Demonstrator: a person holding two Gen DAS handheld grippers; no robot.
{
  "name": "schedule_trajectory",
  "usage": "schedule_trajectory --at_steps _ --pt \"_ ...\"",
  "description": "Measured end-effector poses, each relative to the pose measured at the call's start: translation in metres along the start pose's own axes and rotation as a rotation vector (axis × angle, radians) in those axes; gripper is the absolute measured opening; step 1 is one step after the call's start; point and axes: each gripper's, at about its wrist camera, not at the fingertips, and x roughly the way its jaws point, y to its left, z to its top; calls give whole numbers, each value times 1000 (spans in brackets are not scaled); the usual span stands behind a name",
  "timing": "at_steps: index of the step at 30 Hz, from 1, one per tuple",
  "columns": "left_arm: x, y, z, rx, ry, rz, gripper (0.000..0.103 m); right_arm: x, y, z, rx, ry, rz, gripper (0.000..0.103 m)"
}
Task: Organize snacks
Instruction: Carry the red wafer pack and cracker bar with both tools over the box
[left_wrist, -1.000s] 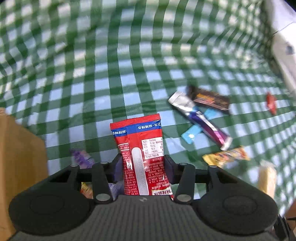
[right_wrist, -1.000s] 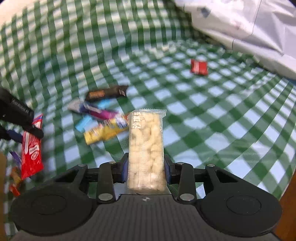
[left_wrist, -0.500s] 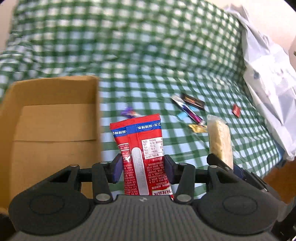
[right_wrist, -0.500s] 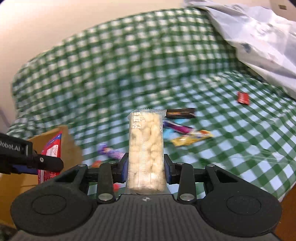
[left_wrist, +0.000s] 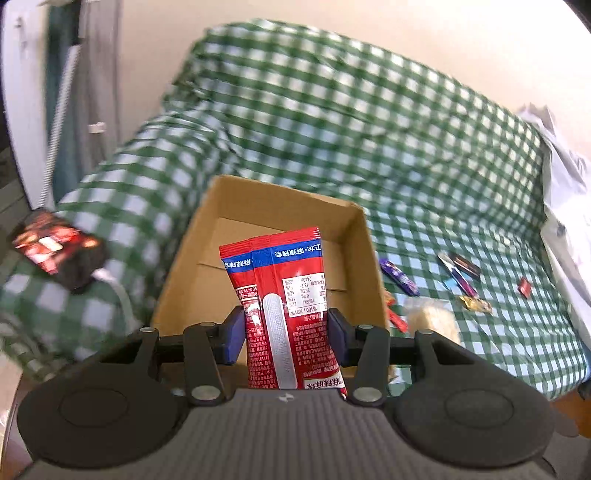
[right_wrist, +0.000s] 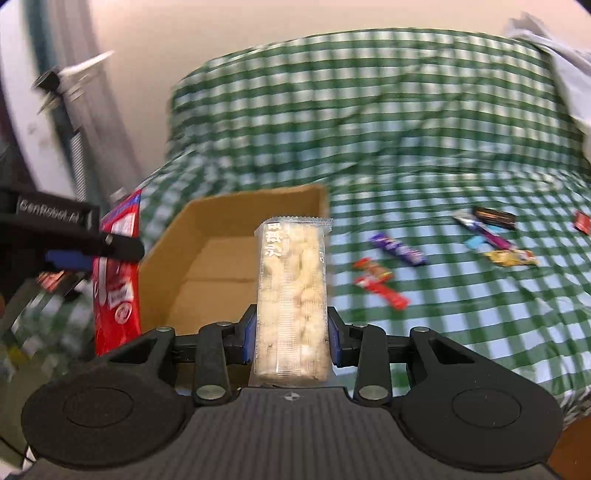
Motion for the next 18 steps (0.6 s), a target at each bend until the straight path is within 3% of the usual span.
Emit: schedule_trajectory --at_steps 7,18 --pt "-38 42 -19 -67 -46 18 51 -10 57 -3 -103 19 36 38" --pt "-57 52 -51 -69 -54 -23 51 -35 61 -10 -145 7 13 38"
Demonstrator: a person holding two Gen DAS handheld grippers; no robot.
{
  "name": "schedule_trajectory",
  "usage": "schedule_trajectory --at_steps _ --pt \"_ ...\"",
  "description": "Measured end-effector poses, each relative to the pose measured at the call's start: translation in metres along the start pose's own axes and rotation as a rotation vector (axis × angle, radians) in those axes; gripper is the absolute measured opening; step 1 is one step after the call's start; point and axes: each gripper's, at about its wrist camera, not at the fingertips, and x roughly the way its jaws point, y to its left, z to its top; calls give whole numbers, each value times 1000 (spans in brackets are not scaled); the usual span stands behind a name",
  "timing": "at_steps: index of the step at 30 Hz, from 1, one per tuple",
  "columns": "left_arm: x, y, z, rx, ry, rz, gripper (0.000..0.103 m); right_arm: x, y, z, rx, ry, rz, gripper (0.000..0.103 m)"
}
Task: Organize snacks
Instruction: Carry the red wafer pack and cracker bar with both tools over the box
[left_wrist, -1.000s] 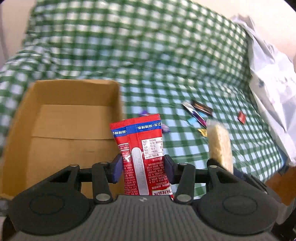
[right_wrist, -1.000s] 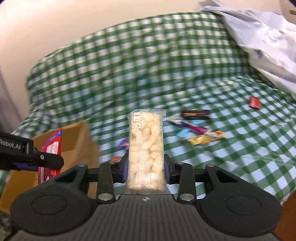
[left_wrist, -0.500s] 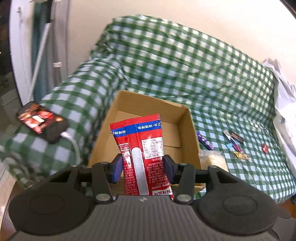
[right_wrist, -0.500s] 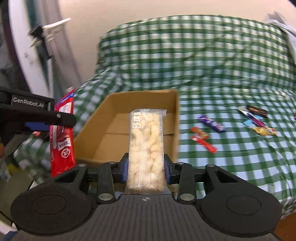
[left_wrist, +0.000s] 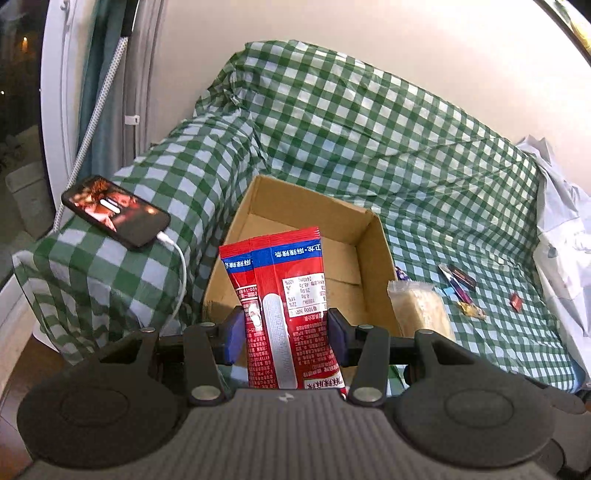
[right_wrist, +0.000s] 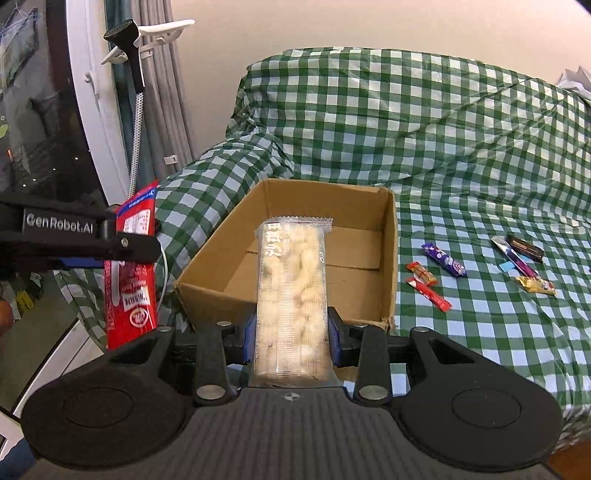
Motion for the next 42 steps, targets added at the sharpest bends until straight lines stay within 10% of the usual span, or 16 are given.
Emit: schedule_trajectory --at_steps 42 --pt "37 13 -7 -25 75 5 51 14 -11 -6 19 63 -37 38"
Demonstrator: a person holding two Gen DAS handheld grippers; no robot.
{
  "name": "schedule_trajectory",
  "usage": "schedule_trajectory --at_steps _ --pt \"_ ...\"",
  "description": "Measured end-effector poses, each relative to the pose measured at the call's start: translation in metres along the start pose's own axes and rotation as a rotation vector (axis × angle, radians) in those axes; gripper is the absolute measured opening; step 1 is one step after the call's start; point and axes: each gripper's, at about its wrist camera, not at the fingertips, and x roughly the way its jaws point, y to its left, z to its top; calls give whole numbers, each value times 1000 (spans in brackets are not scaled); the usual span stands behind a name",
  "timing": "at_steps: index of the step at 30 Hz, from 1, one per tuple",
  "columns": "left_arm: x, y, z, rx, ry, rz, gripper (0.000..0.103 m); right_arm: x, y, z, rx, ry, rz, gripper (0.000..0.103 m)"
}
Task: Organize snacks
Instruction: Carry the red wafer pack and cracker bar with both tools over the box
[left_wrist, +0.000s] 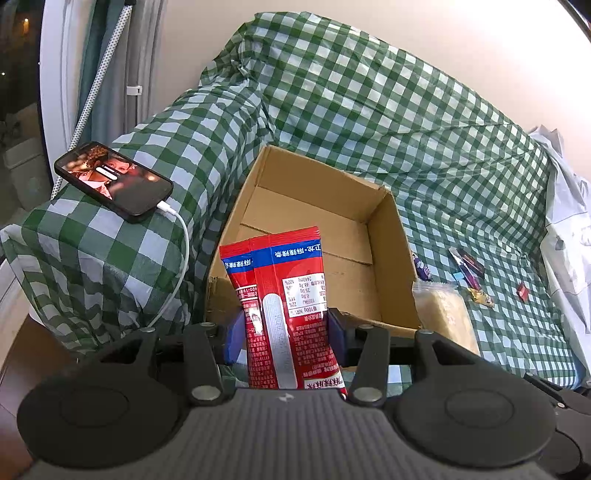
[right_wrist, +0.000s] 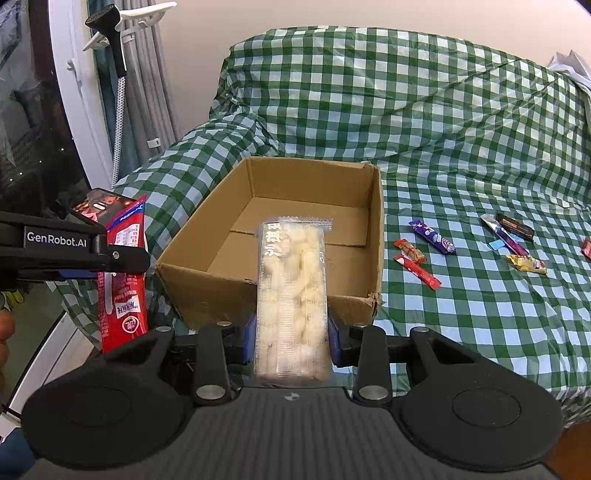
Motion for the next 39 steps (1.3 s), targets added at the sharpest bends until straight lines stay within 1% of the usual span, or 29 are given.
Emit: schedule_trajectory --at_steps 11,14,17,20,23,30,34,39 --pt "16 1 10 -12 19 3 51 15 -2 2 7 32 -20 38" --pt "20 -1 14 -9 10 3 51 21 -2 6 3 34 -29 38" --pt "27 -2 24 -10 8 -2 51 28 -3 10 -2 38 -36 38" --pt "33 -6 37 -4 -12 -6 51 39 -5 18 4 49 -34 38" --pt "43 -10 51 5 -20 -11 51 49 -6 27 9 39 -31 38" --pt "80 -12 77 26 -13 3 51 84 -18 50 8 61 -36 38" --pt "109 -10 89 21 17 11 51 111 -26 64 19 70 -44 38" --pt "147 -13 99 49 59 31 51 146 -35 77 32 84 -42 38"
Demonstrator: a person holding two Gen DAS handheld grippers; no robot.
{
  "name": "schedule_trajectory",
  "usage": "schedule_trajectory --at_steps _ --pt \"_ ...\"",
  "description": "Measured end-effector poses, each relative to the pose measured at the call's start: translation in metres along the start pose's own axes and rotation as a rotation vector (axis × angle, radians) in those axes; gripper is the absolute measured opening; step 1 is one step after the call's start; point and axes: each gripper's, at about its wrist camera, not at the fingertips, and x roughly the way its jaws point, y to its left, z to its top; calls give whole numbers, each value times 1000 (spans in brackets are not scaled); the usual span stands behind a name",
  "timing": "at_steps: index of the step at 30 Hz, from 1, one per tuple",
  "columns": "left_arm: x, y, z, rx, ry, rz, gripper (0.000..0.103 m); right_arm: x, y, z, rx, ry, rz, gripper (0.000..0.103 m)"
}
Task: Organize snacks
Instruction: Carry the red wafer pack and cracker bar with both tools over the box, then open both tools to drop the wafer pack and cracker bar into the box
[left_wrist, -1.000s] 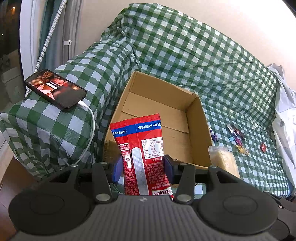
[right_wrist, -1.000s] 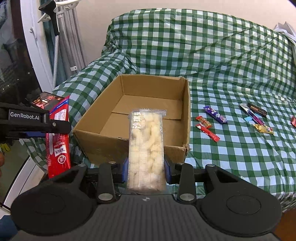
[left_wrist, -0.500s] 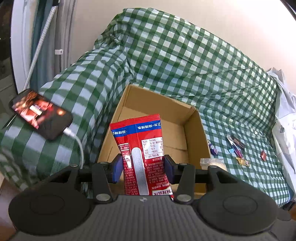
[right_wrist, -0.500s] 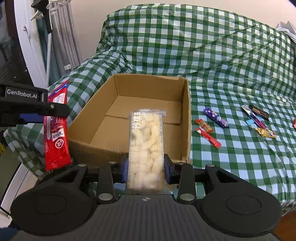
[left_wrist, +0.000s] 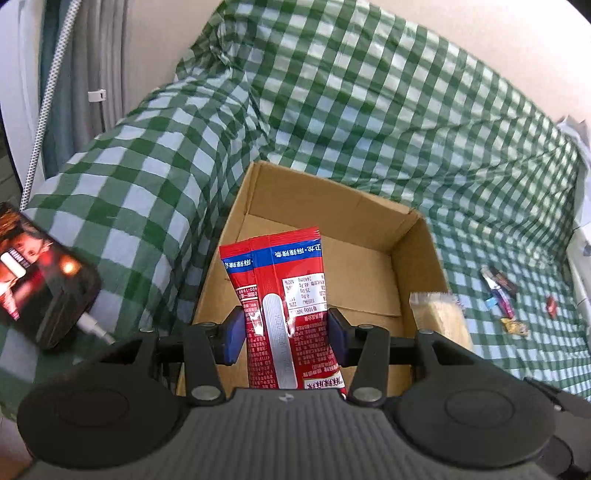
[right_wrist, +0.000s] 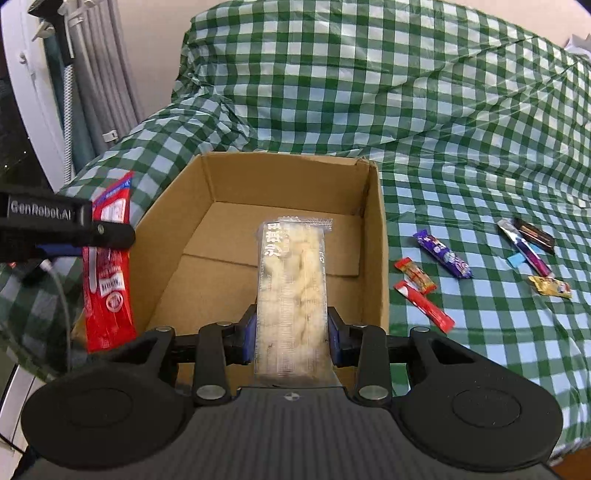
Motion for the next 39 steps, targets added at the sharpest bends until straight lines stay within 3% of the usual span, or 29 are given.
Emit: schedule_trajectory --at_steps 14,15,17,18,19,20,26,32,39 --pt "75 1 2 41 107 56 52 70 -17 15 11 61 -15 38" --pt "77 0 3 49 106 61 55 73 -18 16 12 62 -13 38" --pt "75 -3 7 74 75 66 81 76 -19 19 22 50 -10 46" --pt "72 -4 9 85 60 72 103 76 -19 21 30 38 -17 53" --pt "67 -6 11 95 27 80 103 74 -19 25 39 19 -28 70" --pt "60 -7 12 104 -2 91 103 71 -20 28 44 2 -36 78" --pt "28 -4 -4 92 20 96 103 37 -12 25 38 -10 -27 86" --pt "-29 6 -50 25 26 132 103 -18 11 -11 23 32 19 93" --pt "-101 12 -79 42 -72 180 103 -82 38 -46 -13 -30 16 96"
